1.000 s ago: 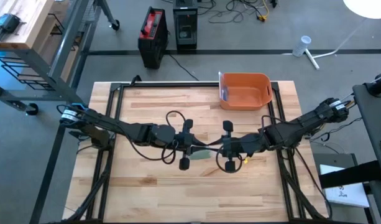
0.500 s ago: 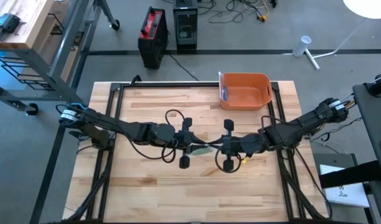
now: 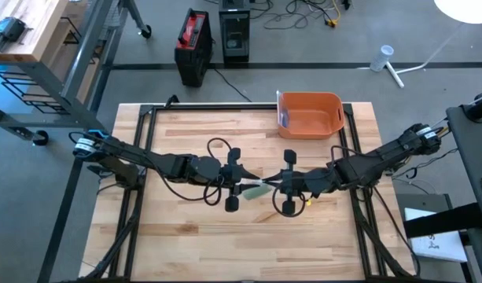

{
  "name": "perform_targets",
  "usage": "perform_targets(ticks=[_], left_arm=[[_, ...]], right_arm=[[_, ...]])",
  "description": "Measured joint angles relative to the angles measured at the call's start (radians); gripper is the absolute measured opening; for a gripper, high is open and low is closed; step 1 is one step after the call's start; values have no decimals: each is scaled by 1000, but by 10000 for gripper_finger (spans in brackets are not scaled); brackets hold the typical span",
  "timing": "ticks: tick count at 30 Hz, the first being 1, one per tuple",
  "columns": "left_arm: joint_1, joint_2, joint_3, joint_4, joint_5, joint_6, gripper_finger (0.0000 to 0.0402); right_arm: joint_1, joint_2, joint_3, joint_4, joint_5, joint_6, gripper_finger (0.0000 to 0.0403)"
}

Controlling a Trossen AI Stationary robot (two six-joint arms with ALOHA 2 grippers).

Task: Roll bandage
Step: Close the transparent zip bag

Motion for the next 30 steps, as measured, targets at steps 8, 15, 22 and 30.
perform_targets(ticks=[8,15,22,30], left_arm=[[0,-1,0,-17,0,-7,19],[1,-1,0,-48,-1,-27,3],[1,-1,0,-49,-1,-31,17],[1,-28,-1,-50,-1,-28,31]], right_arm=[[0,0,0,0,-2,-1,0],[0,-15,0,-7,-3,-2,0],[0,-15,1,-21,-5,6,0],[0,-15,1,-39,-5,19,0]])
